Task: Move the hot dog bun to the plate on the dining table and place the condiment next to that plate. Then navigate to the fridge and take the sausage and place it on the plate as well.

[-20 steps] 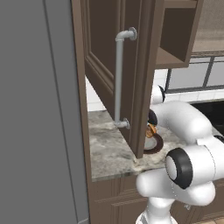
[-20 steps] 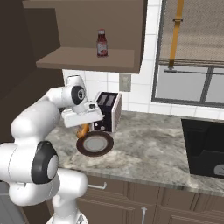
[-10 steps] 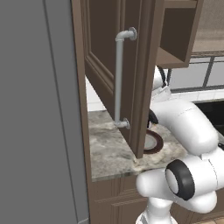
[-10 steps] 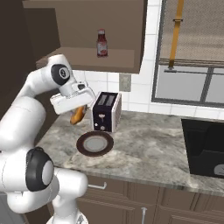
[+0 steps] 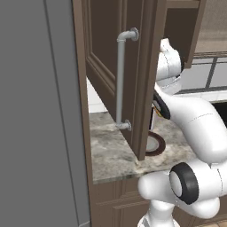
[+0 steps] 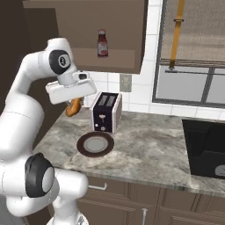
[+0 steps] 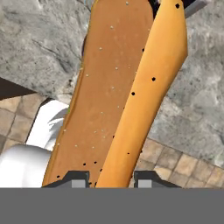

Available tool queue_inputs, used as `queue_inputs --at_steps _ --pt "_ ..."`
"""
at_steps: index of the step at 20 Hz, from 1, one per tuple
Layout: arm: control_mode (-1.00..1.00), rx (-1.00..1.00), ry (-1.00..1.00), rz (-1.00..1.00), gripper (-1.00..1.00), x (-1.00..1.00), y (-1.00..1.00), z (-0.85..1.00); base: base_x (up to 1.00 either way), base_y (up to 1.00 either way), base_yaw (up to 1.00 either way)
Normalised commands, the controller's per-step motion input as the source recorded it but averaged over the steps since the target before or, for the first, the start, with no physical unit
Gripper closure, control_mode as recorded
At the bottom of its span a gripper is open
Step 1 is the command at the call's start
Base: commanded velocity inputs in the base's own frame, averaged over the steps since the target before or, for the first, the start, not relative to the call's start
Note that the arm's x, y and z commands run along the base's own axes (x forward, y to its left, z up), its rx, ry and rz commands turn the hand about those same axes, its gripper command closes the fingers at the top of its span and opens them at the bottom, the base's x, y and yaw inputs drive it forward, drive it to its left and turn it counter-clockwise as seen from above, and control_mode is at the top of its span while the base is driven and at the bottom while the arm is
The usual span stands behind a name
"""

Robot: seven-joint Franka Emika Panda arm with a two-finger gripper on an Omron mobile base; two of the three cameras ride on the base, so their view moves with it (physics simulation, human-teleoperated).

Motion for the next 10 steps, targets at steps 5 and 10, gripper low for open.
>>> queue_inputs --at_steps 5,10 --pt "-1.00 0.17 -0.16 0.03 1.00 -0.04 0.03 0.06 0.00 0.00 0.00" --pt "-1.00 0.09 -0.06 0.00 1.00 0.00 0.02 -0.02 0.00 0.00 0.00"
